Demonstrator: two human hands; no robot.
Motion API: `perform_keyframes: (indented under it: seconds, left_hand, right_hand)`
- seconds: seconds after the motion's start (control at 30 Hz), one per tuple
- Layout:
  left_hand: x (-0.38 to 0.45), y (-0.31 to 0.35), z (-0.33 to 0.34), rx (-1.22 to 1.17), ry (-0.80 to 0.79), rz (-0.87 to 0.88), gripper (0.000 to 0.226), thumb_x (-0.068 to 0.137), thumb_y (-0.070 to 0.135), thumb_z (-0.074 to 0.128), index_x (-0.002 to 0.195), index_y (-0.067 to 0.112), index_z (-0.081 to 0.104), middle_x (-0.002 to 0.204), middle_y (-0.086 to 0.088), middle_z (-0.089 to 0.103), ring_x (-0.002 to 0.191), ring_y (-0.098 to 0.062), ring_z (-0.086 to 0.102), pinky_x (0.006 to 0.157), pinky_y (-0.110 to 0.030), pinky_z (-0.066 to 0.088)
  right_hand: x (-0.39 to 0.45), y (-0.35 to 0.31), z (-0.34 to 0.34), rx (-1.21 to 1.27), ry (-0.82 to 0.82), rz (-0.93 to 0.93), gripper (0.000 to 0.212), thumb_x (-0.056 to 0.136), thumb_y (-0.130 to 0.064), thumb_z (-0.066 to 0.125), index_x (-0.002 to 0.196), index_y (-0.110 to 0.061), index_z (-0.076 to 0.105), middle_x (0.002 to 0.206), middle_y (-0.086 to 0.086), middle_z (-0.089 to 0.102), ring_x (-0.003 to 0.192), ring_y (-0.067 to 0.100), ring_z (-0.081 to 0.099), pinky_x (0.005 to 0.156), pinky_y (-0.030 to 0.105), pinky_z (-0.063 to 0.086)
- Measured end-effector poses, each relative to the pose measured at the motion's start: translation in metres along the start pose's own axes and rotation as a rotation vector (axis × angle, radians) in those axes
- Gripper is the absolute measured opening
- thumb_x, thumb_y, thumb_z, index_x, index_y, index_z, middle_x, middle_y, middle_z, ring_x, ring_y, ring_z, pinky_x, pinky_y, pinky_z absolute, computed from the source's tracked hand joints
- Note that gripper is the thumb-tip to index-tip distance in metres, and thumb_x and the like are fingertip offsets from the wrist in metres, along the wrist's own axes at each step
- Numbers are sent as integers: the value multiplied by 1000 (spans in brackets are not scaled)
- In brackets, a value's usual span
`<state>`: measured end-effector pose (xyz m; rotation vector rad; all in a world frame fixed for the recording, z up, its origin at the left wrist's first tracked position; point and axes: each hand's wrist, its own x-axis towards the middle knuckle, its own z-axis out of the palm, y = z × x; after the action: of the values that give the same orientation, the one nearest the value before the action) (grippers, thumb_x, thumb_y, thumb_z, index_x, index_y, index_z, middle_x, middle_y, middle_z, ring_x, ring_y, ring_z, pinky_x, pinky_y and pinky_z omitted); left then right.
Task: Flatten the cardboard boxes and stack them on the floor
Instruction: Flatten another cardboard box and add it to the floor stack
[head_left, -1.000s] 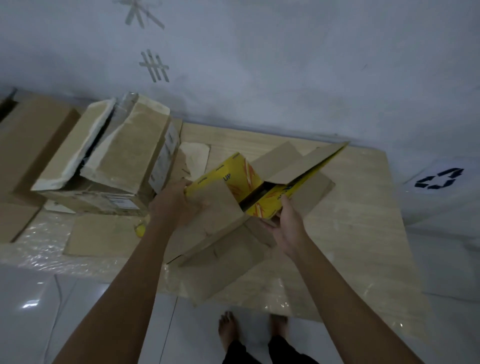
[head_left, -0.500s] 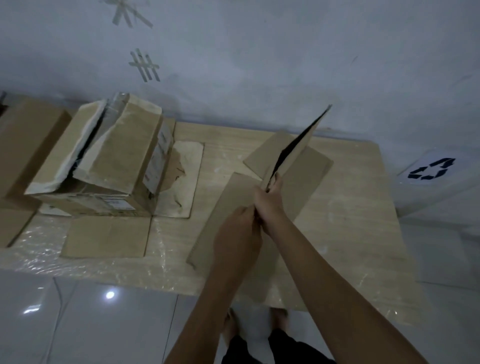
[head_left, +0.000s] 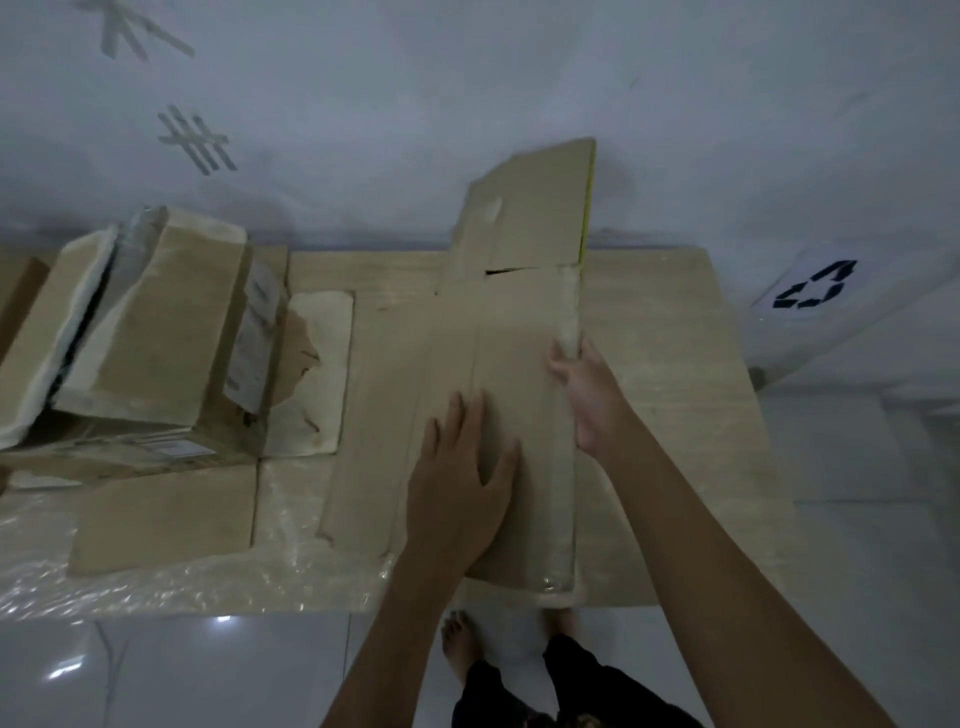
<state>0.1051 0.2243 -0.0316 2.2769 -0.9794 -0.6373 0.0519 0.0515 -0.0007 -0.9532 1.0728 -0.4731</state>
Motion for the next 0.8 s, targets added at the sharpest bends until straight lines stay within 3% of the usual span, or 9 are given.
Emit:
perform_keyframes:
  seconds: [0.07,0.2,0.33,0.4,0.47,0.53,0.63,0.73,0.8]
  left_hand:
    - [-3,16,27,158,-31,1,71,96,71,21,159,42,8,169,14,5,156,-26,6,121,-50,22]
    - [-2,36,68,260,-67,75,66,96,69,21,154,40,30,164,11,27,149,-26,26,114,-49,29]
    - [18,30,99,301,-331,-24,65,94,70,24,152,41,29,162,9,26,141,-26,35,109,-46,35]
    - [44,19,105,254,-381,-155,56,99,57,43,151,40,32,159,6,28,140,-28,35,109,-44,36]
    - [73,5,105,278,-279,-199,50,97,45,54,145,40,39,154,6,33,133,-29,37,104,-41,38]
    - [102,-6,106,336,-153,-209,47,94,43,55,140,42,42,149,8,34,126,-28,38,99,-43,38]
    - [137,-5,117,248,-90,-310,53,88,43,59,137,35,42,145,1,36,122,-34,40,95,-47,39]
    - [154,0,122,104,-6,-459,56,87,44,57,138,24,41,139,-7,47,123,-39,46,98,-48,41]
    - [154,-4,119,-15,-51,-463,61,90,44,62,140,18,39,134,-10,57,123,-40,53,96,-44,42]
  right_hand:
    - [3,1,-29,-69,67,-8,29,100,-3,46,124,-14,56,101,11,64,91,25,62,87,46,55]
    - [1,8,-85,-115,232,-9,26,96,-1,50,118,-14,58,96,7,71,77,19,70,62,29,59]
    - [10,25,-129,-375,376,5,34,87,-9,51,118,-23,58,109,9,70,93,28,68,82,48,59]
    - [20,36,-143,-500,403,15,40,86,-11,51,124,-22,55,113,11,68,97,32,66,84,53,57]
    - [26,44,-151,-618,399,29,39,90,-10,51,129,-14,52,117,16,65,102,37,63,88,52,54]
    - [30,52,-157,-700,405,46,36,93,-10,53,128,-6,50,118,21,63,106,41,61,91,50,50]
    - [39,63,-168,-758,460,66,38,92,-15,58,126,-2,49,115,25,63,106,44,61,90,50,50]
    - [40,67,-175,-702,491,5,43,88,-14,63,128,-11,48,108,12,65,97,34,63,87,46,53]
    - [36,66,-177,-617,492,-48,45,89,-14,63,132,-19,50,106,2,63,93,25,61,86,39,53]
